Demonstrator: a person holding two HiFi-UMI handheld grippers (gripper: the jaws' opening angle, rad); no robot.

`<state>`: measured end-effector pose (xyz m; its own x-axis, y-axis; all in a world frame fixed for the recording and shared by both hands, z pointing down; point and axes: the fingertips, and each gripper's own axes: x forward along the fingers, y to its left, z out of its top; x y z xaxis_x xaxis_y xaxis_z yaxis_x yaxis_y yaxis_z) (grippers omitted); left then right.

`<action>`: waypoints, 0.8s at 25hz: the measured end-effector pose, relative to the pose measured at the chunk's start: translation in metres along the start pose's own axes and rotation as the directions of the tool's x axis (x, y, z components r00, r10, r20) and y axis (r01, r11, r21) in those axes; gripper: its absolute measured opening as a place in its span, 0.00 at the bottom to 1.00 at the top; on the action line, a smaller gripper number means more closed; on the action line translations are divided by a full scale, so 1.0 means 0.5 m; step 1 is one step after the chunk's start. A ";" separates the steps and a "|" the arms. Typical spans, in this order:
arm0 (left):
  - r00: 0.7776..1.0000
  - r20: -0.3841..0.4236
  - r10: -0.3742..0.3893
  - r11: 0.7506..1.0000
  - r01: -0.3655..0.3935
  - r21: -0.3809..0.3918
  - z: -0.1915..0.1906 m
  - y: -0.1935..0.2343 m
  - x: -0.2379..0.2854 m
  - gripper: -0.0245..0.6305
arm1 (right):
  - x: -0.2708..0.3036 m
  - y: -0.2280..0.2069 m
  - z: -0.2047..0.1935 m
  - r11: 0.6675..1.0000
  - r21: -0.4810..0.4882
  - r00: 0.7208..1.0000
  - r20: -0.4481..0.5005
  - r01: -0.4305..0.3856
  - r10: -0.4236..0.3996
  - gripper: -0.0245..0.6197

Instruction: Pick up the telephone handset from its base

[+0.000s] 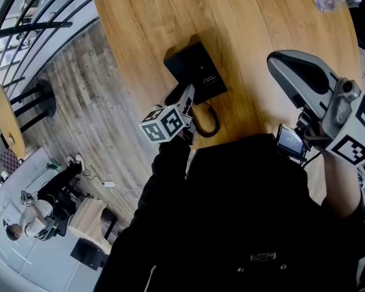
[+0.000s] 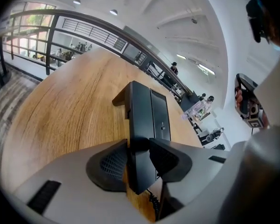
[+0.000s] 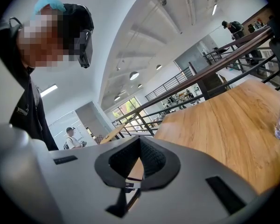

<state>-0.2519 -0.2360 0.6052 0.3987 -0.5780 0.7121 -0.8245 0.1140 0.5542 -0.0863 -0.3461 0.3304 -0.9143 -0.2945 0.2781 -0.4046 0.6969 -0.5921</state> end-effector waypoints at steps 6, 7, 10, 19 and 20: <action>0.998 0.011 0.055 0.998 -0.055 0.029 0.006 -0.007 -0.014 0.19 | 0.001 0.008 -0.009 1.000 0.009 1.000 -0.002 -0.013 0.013 0.06; 0.999 0.013 0.047 0.999 -0.048 0.024 0.004 -0.007 -0.016 0.19 | 0.001 0.010 -0.012 1.000 0.010 1.000 -0.003 -0.015 0.015 0.06; 0.999 0.022 0.037 0.999 -0.038 0.020 0.005 -0.009 -0.024 0.16 | 0.002 0.017 -0.013 1.000 0.011 1.000 0.000 -0.020 0.020 0.06; 0.996 0.071 -0.055 0.997 0.059 -0.054 0.017 -0.017 -0.044 0.14 | 0.000 0.025 -0.013 1.000 0.006 1.000 0.002 -0.022 0.022 0.06; 0.995 0.076 -0.063 0.996 0.068 -0.058 0.019 -0.020 -0.049 0.13 | 0.001 0.030 -0.011 1.000 0.003 1.000 0.003 -0.024 0.024 0.06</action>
<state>-0.2573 -0.2307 0.5783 0.4183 -0.6439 0.6406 -0.7709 0.1214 0.6253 -0.0928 -0.3322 0.3260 -0.9239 -0.2798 0.2610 -0.3823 0.7022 -0.6007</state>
